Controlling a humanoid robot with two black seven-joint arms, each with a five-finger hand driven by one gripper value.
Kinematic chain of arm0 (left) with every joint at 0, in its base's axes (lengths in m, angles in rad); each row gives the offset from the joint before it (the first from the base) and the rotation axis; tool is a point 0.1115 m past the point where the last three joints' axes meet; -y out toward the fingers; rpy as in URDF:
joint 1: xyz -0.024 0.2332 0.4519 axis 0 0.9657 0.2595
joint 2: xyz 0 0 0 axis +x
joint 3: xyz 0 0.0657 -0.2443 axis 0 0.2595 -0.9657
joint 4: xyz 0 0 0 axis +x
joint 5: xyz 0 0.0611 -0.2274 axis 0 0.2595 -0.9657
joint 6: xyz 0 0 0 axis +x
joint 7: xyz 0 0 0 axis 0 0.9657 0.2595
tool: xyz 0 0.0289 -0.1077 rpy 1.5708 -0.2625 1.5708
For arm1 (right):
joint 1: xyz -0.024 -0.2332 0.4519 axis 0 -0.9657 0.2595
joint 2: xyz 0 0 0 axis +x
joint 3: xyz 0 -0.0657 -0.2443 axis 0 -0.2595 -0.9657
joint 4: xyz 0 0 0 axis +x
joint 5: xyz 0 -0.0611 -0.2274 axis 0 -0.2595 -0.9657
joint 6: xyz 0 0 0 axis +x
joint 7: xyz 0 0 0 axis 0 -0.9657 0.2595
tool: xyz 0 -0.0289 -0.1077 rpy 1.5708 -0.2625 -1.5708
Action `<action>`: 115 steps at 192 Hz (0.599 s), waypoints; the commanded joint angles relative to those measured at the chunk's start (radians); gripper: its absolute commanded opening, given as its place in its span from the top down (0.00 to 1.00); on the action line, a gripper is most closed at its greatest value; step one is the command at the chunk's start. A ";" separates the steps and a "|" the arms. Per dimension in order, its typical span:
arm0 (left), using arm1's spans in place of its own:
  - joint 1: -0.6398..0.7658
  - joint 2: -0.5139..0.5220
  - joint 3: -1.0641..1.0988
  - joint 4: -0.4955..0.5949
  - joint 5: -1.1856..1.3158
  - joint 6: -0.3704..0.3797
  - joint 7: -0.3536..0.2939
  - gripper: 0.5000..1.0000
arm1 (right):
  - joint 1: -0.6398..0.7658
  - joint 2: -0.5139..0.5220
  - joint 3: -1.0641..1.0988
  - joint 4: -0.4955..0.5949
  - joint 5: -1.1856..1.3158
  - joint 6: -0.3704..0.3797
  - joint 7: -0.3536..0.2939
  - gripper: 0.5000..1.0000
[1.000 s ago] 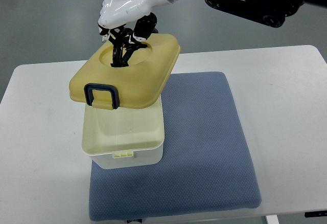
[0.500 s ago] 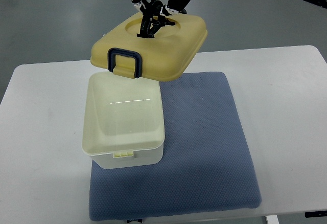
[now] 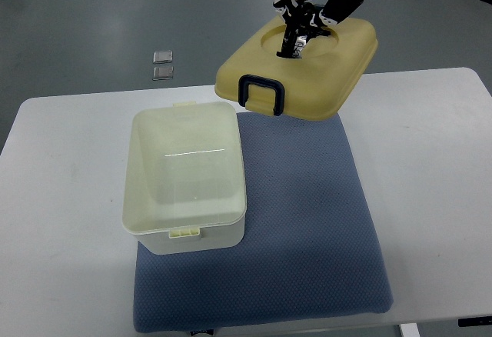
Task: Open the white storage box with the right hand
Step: 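Carry the lid away from the box and lower it onto the cushion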
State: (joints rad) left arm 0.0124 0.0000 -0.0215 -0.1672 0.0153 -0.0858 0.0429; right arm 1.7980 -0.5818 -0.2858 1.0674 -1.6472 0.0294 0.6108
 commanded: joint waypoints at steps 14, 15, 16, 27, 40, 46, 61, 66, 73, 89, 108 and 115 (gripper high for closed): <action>0.000 0.000 0.000 0.000 0.000 0.000 0.000 0.00 | -0.023 -0.027 -0.067 0.000 -0.013 -0.068 0.000 1.00; 0.000 0.000 0.000 0.000 0.000 0.000 0.000 0.00 | -0.023 -0.027 -0.067 0.000 -0.013 -0.068 0.000 1.00; 0.000 0.000 0.000 0.000 0.000 0.000 0.000 0.00 | -0.025 -0.027 -0.072 0.000 -0.013 -0.072 0.000 1.00; 0.000 0.000 0.000 0.000 0.000 0.000 0.000 0.00 | -0.034 -0.032 -0.089 0.000 -0.013 -0.097 0.000 1.00; 0.001 0.000 0.000 0.000 0.000 0.000 0.002 0.00 | -0.048 -0.033 -0.096 0.000 -0.013 -0.123 0.000 1.00; 0.000 0.000 0.000 0.000 0.000 0.000 0.000 0.00 | -0.055 -0.033 -0.096 0.000 -0.013 -0.132 0.000 1.00; 0.000 0.000 0.000 0.000 0.000 0.000 0.000 0.00 | -0.074 -0.033 -0.096 0.000 -0.019 -0.141 0.000 1.00; 0.001 0.000 0.000 0.000 0.000 0.000 0.000 0.00 | -0.082 -0.032 -0.096 0.000 -0.023 -0.143 0.000 1.00; 0.001 0.000 0.000 0.000 0.000 0.000 0.000 0.00 | -0.089 -0.033 -0.096 -0.001 -0.023 -0.143 0.000 1.00; 0.000 0.000 0.000 0.000 0.000 0.000 0.002 0.00 | -0.117 -0.032 -0.096 -0.011 -0.028 -0.149 0.000 1.00; 0.000 0.000 0.000 0.000 0.000 0.000 0.000 0.00 | -0.149 -0.032 -0.098 -0.017 -0.033 -0.174 0.000 1.00; 0.000 0.000 0.000 0.000 0.000 0.000 0.000 0.00 | -0.158 -0.032 -0.098 -0.021 -0.033 -0.180 0.000 1.00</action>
State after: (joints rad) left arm 0.0123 0.0000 -0.0215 -0.1672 0.0153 -0.0861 0.0432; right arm 1.6700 -0.6139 -0.3822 1.0552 -1.6767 -0.1304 0.6108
